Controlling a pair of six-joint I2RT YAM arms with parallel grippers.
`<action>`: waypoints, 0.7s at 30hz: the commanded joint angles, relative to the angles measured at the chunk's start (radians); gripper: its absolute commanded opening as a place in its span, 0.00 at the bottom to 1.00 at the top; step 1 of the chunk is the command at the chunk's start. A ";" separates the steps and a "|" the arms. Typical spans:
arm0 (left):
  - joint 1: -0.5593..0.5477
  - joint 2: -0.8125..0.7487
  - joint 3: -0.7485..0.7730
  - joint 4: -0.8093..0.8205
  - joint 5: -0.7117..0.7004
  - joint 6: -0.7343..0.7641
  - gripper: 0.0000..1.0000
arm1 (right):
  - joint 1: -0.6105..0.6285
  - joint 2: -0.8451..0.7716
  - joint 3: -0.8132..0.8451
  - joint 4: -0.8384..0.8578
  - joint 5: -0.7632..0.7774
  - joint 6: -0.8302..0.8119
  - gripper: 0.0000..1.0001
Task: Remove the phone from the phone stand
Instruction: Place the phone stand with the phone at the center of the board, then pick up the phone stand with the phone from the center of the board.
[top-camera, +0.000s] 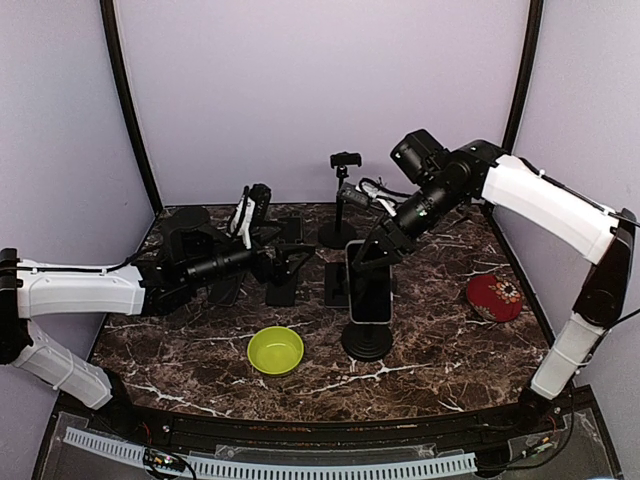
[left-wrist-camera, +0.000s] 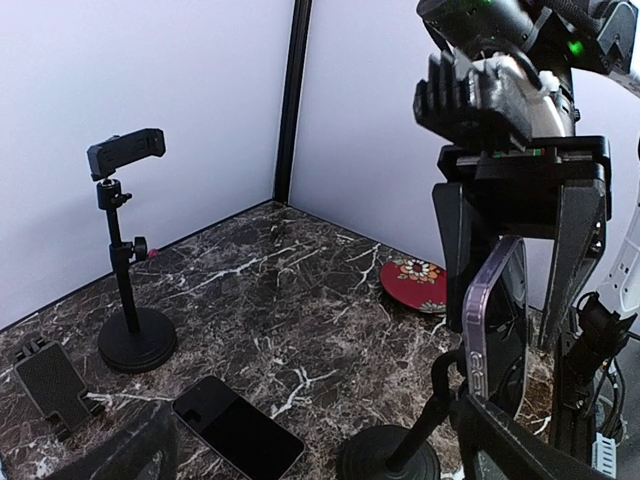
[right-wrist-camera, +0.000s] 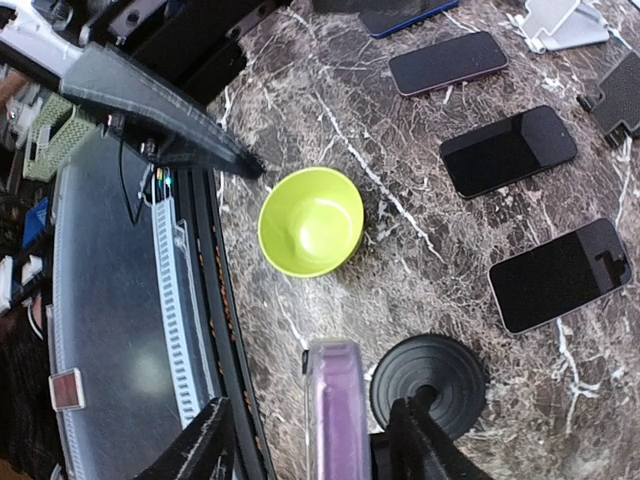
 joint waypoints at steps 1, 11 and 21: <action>-0.005 -0.010 0.039 0.019 0.005 -0.008 0.99 | 0.005 -0.083 -0.061 0.095 0.023 0.049 0.57; -0.013 0.009 0.239 -0.187 -0.146 -0.094 0.99 | -0.033 -0.303 -0.314 0.415 0.049 0.281 0.69; -0.024 -0.002 0.374 -0.226 -0.151 -0.189 0.99 | -0.029 -0.455 -0.637 0.788 0.112 0.547 0.66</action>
